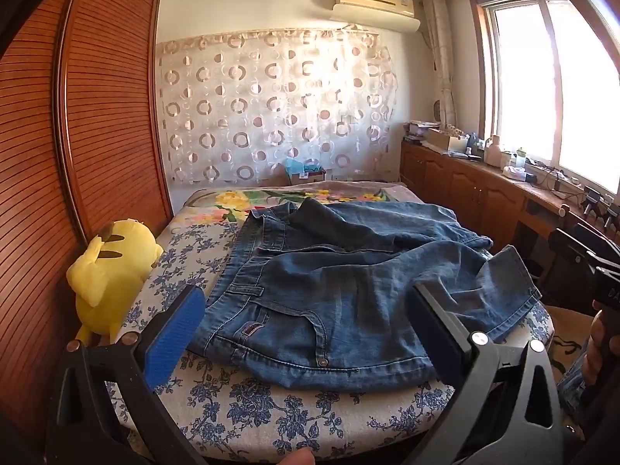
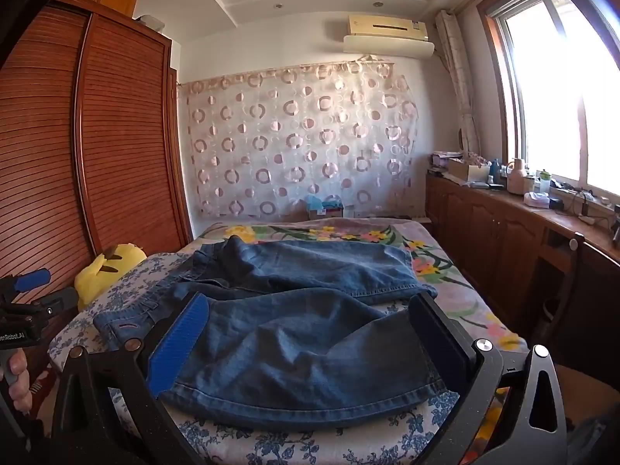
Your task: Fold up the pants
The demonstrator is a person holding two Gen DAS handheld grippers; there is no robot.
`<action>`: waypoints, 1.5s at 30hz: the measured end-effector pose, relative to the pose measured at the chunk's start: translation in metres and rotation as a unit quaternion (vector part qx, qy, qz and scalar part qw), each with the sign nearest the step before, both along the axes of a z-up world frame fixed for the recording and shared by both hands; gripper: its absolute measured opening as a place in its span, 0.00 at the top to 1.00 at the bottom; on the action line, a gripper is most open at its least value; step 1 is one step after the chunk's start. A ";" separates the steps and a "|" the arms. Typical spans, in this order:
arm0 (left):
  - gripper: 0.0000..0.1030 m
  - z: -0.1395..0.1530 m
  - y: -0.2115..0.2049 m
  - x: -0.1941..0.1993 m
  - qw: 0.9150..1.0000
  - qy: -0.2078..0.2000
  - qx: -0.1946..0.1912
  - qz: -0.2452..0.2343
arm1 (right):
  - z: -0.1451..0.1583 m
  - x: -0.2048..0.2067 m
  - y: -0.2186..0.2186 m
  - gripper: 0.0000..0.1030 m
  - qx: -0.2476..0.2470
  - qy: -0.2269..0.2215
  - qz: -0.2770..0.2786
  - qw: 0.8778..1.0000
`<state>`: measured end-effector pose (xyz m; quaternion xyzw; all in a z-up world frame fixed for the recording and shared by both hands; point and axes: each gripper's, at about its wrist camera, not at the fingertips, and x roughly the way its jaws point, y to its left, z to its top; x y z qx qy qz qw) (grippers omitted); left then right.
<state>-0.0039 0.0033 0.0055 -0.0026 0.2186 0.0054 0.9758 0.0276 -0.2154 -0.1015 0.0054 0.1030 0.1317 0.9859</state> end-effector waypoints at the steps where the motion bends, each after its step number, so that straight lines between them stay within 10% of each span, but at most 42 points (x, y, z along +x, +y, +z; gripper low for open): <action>1: 0.00 -0.001 -0.001 0.000 1.000 0.000 0.001 0.000 | 0.000 0.000 0.000 0.00 0.000 0.000 0.000 1.000; 45: 0.00 0.008 -0.006 -0.006 1.000 -0.006 0.002 -0.001 | -0.002 0.001 0.002 0.00 -0.002 -0.001 0.005 1.000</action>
